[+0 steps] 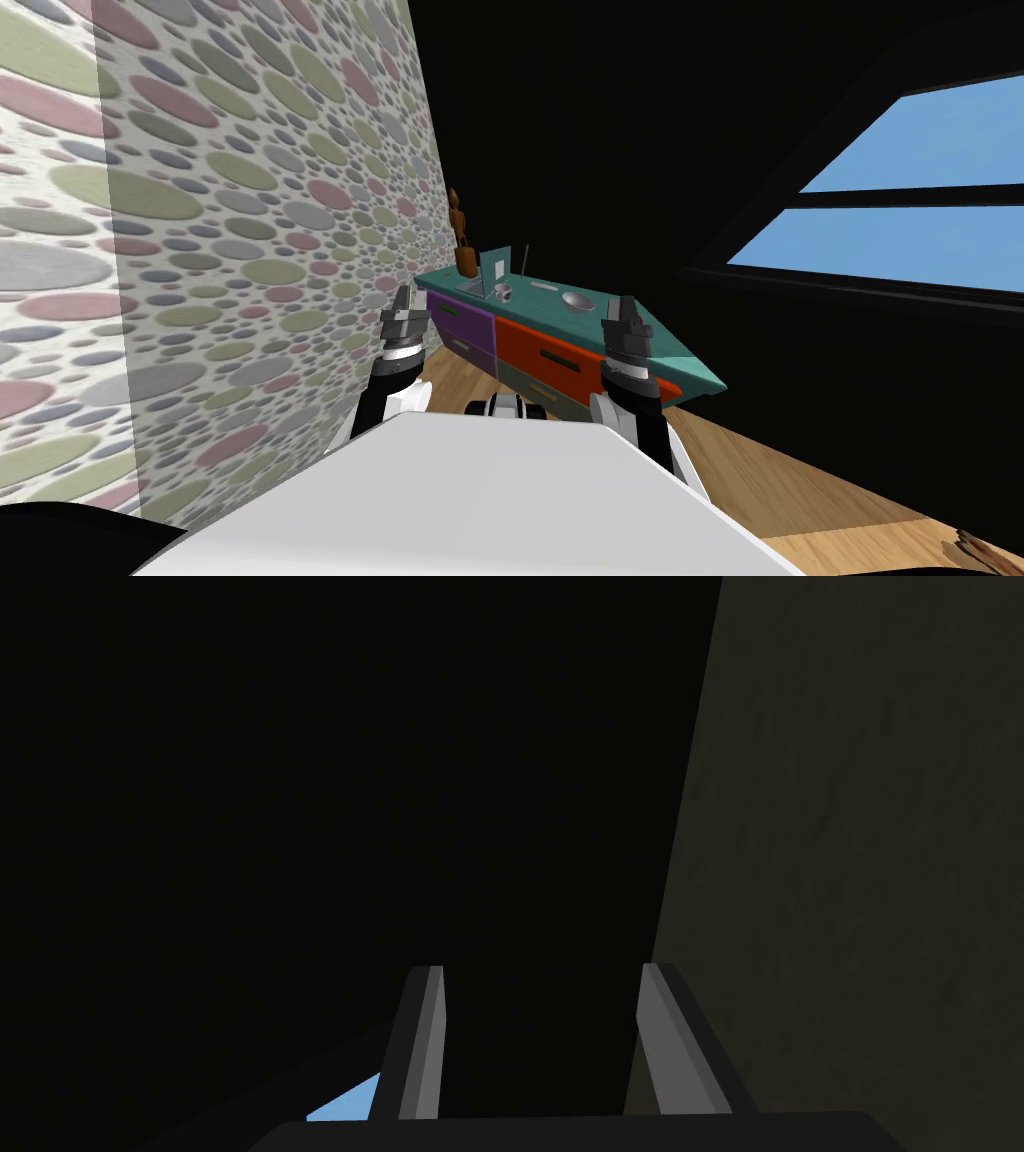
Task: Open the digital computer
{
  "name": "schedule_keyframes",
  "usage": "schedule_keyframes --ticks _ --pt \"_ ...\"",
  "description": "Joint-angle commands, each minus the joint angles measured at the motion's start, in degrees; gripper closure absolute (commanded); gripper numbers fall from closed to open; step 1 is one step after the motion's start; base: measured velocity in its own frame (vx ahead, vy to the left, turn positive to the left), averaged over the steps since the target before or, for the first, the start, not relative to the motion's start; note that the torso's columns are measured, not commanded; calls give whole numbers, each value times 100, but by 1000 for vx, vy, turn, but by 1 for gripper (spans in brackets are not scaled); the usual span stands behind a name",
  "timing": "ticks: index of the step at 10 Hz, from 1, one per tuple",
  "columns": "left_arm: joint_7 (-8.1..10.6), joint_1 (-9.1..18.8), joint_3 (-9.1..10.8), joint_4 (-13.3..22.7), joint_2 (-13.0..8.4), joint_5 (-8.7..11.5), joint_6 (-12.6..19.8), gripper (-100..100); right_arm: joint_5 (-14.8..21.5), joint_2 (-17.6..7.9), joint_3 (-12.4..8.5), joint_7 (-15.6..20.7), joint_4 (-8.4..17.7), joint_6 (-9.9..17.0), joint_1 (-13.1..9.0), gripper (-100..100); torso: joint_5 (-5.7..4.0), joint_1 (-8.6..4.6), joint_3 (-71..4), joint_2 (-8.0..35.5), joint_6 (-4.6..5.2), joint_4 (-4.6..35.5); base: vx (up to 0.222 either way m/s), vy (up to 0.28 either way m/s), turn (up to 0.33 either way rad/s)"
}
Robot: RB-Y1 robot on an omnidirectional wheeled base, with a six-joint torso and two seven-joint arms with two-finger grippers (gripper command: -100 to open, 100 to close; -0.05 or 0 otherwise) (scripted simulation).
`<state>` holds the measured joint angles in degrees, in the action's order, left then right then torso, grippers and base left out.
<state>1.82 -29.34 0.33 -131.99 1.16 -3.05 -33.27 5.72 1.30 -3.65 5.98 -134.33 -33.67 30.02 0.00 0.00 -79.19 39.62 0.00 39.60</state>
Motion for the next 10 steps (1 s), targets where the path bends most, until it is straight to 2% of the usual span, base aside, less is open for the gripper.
schedule_keyframes --ticks 1,4,8,9,10 --pt "29 70 8 35 -374 28 122 -100 0 0 0 0 2 0 0 0 0 0 -395 193 0 189 -2 -11 -16" --pt "97 234 27 108 -851 92 406 -100 0 0 0 0 3 1 0 0 0 -1 -537 265 0 266 -6 -16 -24" --pt "236 560 65 224 -1429 224 957 -100 0 1 0 0 3 1 0 0 0 -1 -537 268 0 269 -6 -29 -39" --pt "236 560 65 224 -1429 224 977 -100 0 1 1 0 3 1 0 0 0 -1 -537 268 0 269 -7 -24 -10" --pt "278 656 76 253 -1568 264 1147 -100 0 0 0 0 3 1 1 0 0 1 -537 268 -1 269 -6 -21 -23"
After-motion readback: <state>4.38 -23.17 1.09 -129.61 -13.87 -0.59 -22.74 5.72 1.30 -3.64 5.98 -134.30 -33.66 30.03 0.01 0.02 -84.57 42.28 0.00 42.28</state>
